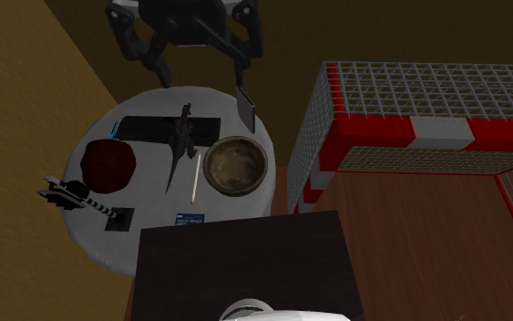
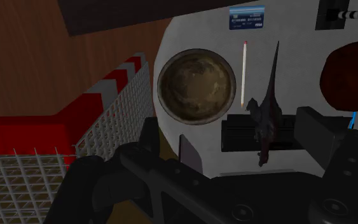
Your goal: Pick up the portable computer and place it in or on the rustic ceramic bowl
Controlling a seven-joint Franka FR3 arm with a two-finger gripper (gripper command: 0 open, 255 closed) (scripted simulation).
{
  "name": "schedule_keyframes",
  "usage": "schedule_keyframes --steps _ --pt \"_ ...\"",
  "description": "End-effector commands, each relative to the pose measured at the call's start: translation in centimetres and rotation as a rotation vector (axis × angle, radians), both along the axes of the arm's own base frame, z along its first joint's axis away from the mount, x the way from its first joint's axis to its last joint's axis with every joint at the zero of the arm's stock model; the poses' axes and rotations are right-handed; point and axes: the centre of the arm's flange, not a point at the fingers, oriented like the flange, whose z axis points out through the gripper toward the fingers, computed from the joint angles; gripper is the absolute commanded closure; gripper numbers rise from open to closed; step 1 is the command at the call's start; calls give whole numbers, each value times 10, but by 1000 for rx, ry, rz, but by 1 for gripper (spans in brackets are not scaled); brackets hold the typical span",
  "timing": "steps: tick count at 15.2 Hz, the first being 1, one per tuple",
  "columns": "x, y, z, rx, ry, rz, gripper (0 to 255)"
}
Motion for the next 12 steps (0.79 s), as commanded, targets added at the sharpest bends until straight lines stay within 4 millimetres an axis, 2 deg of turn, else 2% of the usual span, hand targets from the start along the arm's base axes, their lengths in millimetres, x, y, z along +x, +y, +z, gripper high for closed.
schedule_keyframes --steps 1,12 --pt "0 0 0 0 0 0 0" --pt "81 -37 -114 16 -9 54 0"
